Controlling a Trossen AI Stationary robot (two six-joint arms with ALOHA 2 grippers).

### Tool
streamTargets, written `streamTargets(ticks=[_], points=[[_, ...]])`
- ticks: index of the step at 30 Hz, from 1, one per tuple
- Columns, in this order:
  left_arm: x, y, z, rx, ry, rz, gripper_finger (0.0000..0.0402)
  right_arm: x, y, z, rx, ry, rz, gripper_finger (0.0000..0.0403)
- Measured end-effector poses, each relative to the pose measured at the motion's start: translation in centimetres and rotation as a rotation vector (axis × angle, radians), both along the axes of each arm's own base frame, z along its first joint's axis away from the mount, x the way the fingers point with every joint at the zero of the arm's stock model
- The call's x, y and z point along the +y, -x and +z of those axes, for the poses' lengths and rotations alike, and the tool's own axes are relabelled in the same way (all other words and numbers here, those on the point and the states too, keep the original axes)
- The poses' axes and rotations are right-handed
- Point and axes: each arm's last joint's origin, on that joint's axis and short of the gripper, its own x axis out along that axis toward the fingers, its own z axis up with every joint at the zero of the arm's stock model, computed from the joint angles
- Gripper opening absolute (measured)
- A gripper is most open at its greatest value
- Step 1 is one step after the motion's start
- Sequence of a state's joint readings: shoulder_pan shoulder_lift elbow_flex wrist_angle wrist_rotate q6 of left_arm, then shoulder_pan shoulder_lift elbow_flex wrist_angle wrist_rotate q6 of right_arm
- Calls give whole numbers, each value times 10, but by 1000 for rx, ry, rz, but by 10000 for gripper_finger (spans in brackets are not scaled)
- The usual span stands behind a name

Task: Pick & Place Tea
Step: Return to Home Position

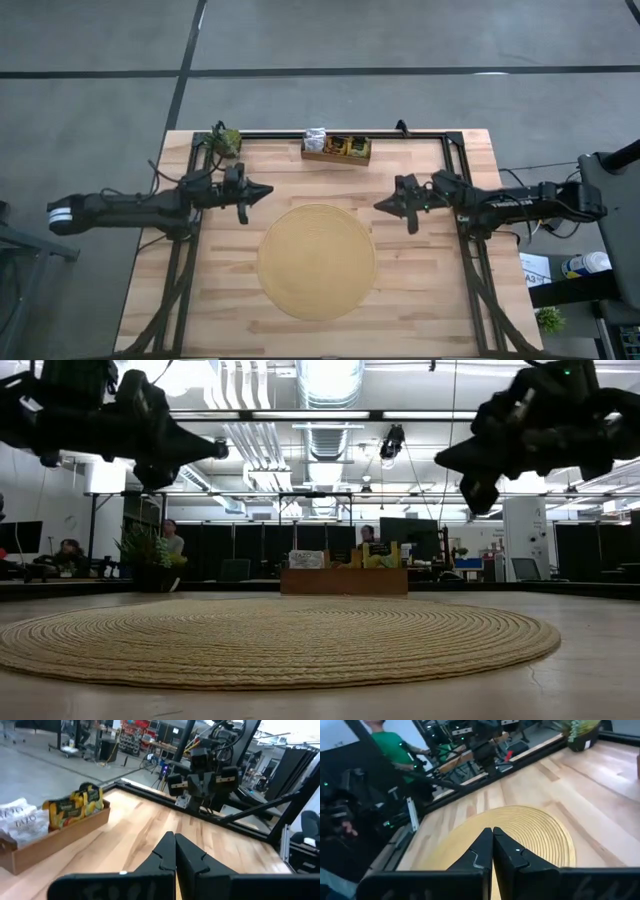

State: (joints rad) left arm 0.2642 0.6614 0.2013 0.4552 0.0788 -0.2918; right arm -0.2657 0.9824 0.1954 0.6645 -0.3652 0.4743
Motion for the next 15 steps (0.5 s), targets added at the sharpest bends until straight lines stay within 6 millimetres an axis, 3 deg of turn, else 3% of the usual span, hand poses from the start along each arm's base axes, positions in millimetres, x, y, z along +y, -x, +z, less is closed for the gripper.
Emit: streamTargets(ticks=[7, 15], points=[[-2, 9, -12, 7, -59, -1, 0, 9, 16, -5, -71, 216, 92, 8], [-4, 15, -17, -8, -62, 1, 0, 12, 32, -23, -46, 203, 67, 8]])
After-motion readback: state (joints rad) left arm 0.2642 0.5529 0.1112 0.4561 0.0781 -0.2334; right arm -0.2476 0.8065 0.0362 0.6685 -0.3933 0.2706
